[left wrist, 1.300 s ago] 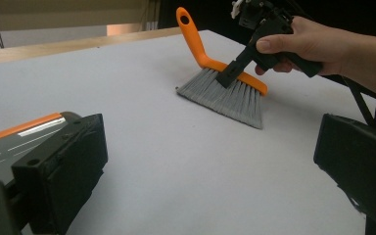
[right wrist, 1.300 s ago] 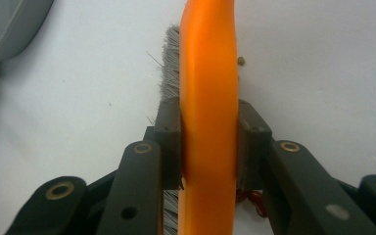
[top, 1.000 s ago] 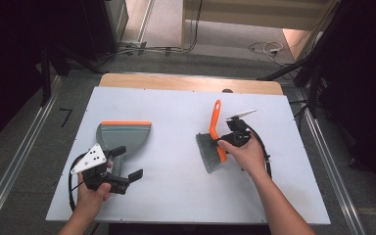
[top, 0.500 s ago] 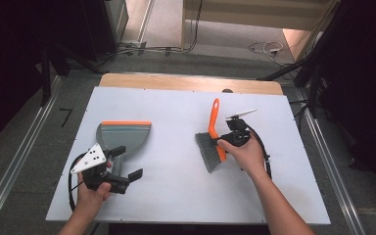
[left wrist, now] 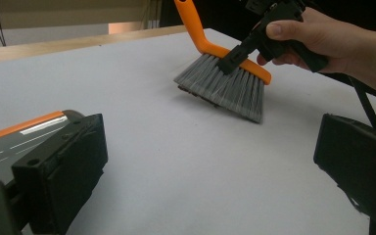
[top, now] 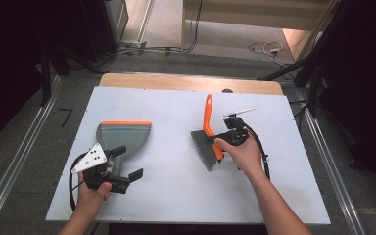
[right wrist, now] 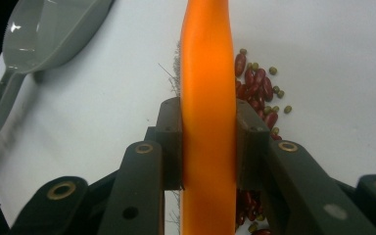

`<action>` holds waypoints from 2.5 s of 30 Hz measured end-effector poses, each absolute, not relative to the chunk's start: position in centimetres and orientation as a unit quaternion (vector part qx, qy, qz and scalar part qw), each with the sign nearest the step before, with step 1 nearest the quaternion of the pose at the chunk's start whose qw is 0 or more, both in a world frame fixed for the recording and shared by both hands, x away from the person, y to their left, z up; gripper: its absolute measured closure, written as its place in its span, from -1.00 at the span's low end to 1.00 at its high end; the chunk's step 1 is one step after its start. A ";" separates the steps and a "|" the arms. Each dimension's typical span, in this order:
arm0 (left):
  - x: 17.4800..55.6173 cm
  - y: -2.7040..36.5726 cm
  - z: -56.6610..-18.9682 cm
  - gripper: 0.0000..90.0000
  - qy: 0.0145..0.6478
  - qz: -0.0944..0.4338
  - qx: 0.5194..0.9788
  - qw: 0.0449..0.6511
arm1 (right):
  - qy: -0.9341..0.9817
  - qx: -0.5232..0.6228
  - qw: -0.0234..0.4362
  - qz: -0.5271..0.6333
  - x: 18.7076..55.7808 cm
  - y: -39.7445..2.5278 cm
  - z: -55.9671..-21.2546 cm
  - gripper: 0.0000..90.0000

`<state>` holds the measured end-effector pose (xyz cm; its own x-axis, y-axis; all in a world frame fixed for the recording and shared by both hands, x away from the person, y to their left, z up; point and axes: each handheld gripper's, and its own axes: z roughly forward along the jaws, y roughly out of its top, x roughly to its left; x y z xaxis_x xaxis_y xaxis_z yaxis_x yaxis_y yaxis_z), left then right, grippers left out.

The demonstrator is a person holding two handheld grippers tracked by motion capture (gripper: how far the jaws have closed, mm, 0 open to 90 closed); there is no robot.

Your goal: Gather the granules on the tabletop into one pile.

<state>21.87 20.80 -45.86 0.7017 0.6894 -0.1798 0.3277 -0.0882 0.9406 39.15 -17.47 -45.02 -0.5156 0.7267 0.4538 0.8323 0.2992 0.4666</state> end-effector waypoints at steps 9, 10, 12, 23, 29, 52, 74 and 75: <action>21.9 20.9 -45.8 -1.00 0.352 0.158 0.721 0.576 | -0.803 -0.472 0.073 -0.356 38.8 -18.0 -43.5 0.52; 21.9 20.9 -45.8 -1.00 0.352 0.158 0.721 0.576 | -0.802 -0.472 0.071 -0.359 38.7 -18.1 -43.3 0.52; 21.9 20.9 -45.8 -0.99 0.352 0.158 0.721 0.576 | -0.802 -0.470 0.068 -0.363 38.6 -18.4 -43.0 0.52; 21.9 20.9 -45.8 -1.00 0.352 0.160 0.720 0.576 | -0.804 -0.463 0.041 -0.371 38.0 -19.8 -42.1 0.52; 21.9 20.9 -45.8 -0.99 0.353 0.161 0.720 0.576 | -0.810 -0.469 0.006 -0.353 37.7 -20.7 -41.9 0.52; 21.9 20.9 -45.8 -0.99 0.352 0.159 0.721 0.576 | -0.837 -0.497 -0.123 -0.195 39.3 -16.6 -43.0 0.53; 21.9 21.1 -45.8 -0.99 0.353 0.160 0.720 0.576 | -0.843 -0.483 -0.131 -0.197 39.2 -15.6 -42.4 0.53; 21.9 21.0 -45.8 -0.99 0.354 0.160 0.720 0.576 | -0.842 -0.483 -0.130 -0.200 39.2 -15.8 -42.3 0.53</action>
<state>21.92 21.04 -45.82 0.6990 0.6927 -0.1778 0.3251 -0.0863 0.9417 39.18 -15.82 -42.30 -0.4992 0.8661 -0.0256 0.7618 0.4528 0.4632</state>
